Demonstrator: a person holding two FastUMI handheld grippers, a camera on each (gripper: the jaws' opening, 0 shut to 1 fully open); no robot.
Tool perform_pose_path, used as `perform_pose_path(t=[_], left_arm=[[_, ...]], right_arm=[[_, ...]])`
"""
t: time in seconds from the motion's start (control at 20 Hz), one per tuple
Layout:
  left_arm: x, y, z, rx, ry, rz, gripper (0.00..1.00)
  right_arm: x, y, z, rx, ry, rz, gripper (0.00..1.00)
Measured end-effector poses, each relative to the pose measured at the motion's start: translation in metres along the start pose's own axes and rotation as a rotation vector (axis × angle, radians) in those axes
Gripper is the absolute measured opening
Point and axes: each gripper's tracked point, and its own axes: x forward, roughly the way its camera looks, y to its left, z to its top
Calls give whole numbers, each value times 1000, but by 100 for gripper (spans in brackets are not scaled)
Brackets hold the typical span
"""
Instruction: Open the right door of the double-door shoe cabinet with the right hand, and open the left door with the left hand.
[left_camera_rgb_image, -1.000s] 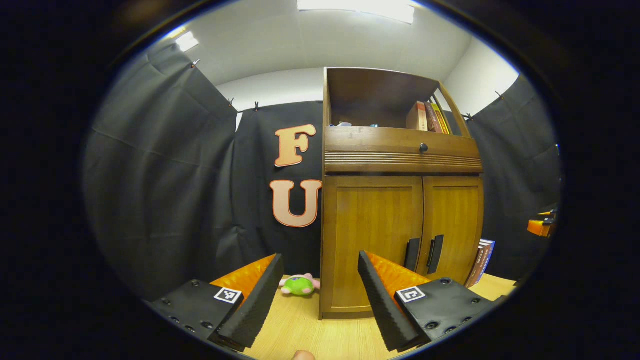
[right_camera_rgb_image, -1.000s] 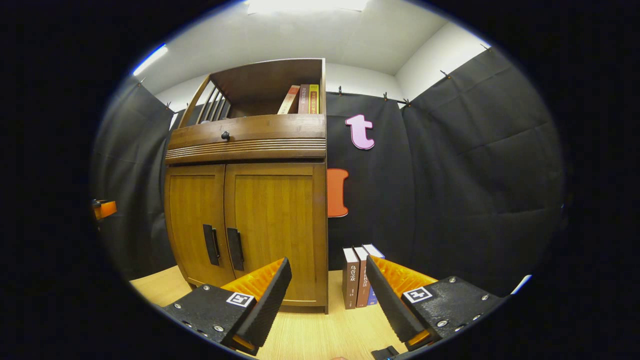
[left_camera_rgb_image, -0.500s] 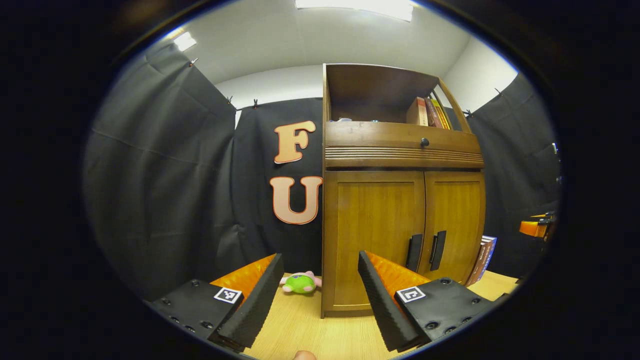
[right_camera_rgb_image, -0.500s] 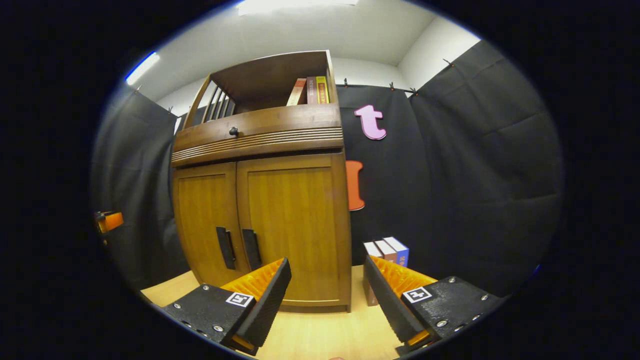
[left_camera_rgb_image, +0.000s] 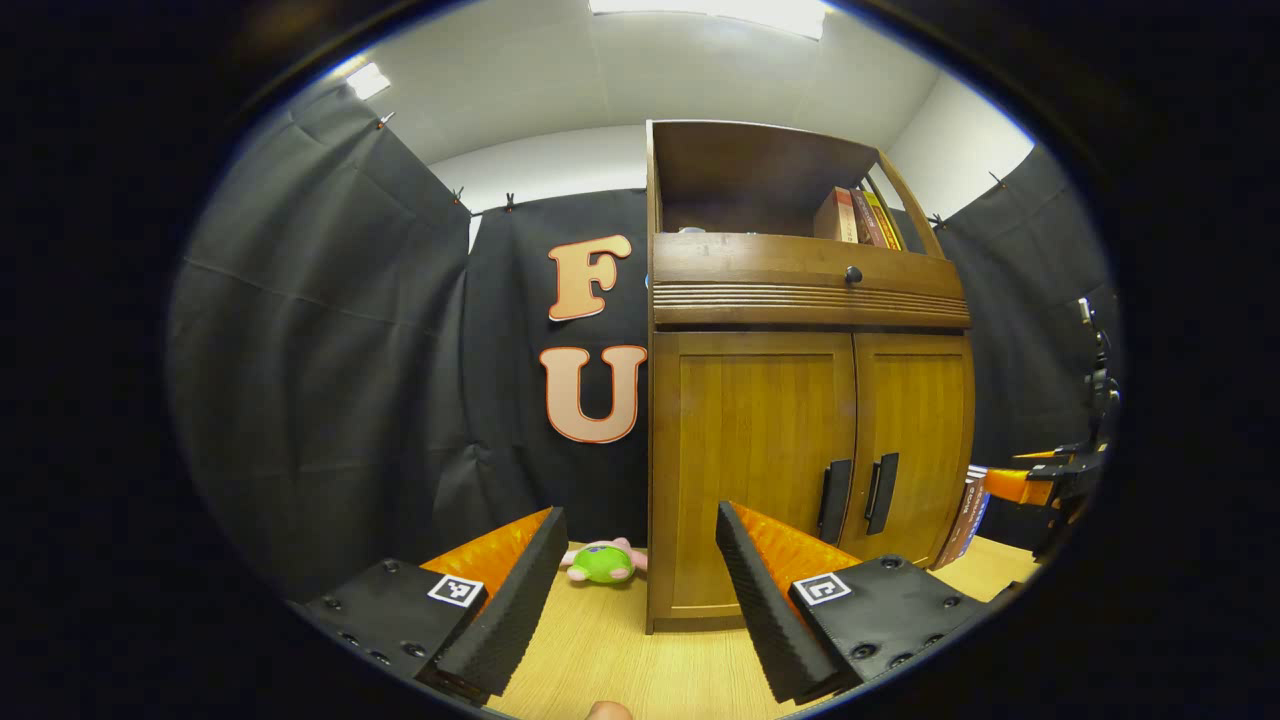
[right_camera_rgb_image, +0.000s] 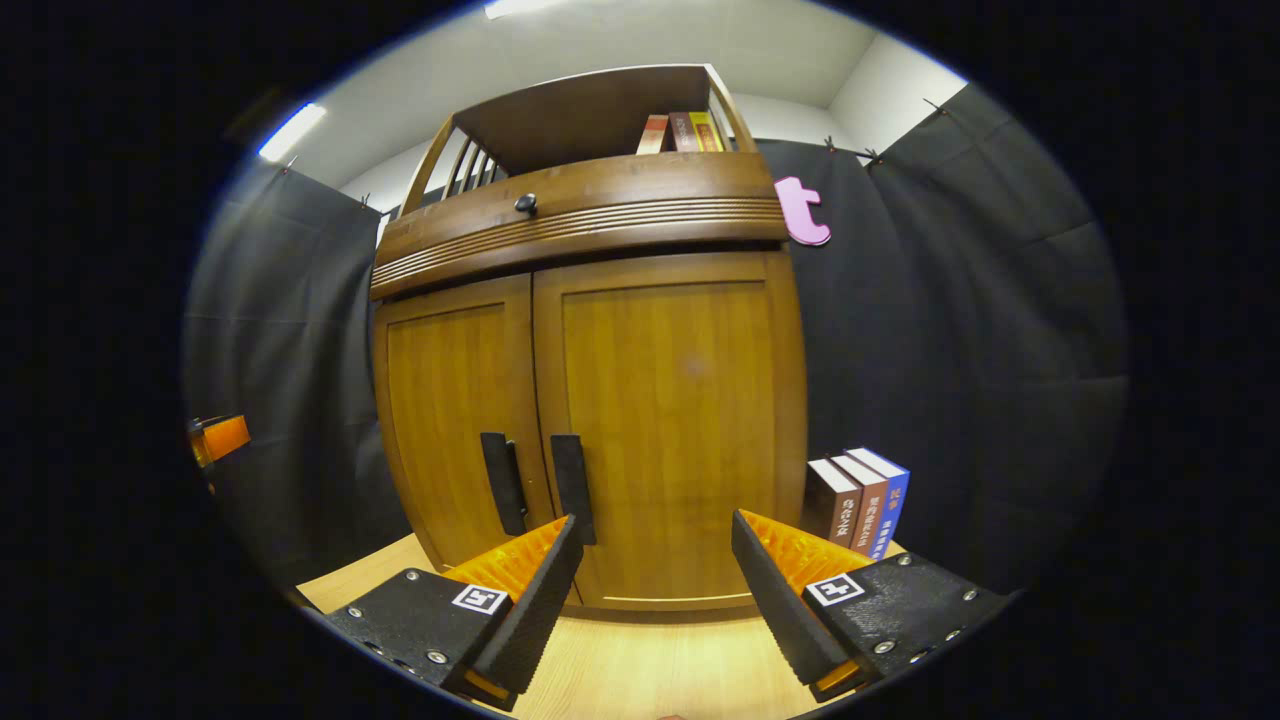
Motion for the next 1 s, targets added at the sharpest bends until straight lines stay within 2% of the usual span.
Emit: perform_pose_path(t=[0.6, 0.65, 0.7, 0.75, 0.8, 0.85, 0.9, 0.95, 1.0], left_arm=[[13, 10, -17, -2, 33, -4, 95], [14, 12, -20, -4, 36, -3, 95], [15, 14, -21, -5, 38, -1, 96], [16, 17, -22, -7, 38, 3, 96], [18, 20, -23, -10, 37, 7, 95], [19, 22, -22, -14, 34, 12, 96], [21, 25, -23, -15, 35, 18, 96], [22, 28, -25, -12, 38, 25, 95], [23, 29, -28, -10, 42, 28, 95]], right_arm=[[93, 45, -13, -11, 15, -48, 93], [99, 45, -15, -19, 18, -58, 100], [106, 45, -18, -26, 21, -68, 93], [113, 46, -21, -30, 24, -79, 92], [118, 47, -24, -33, 26, -83, 100], [123, 48, -27, -35, 27, -83, 74], [129, 50, -30, -33, 31, -82, 84], [134, 53, -32, -28, 37, -76, 81], [140, 56, -35, -22, 44, -69, 69]])
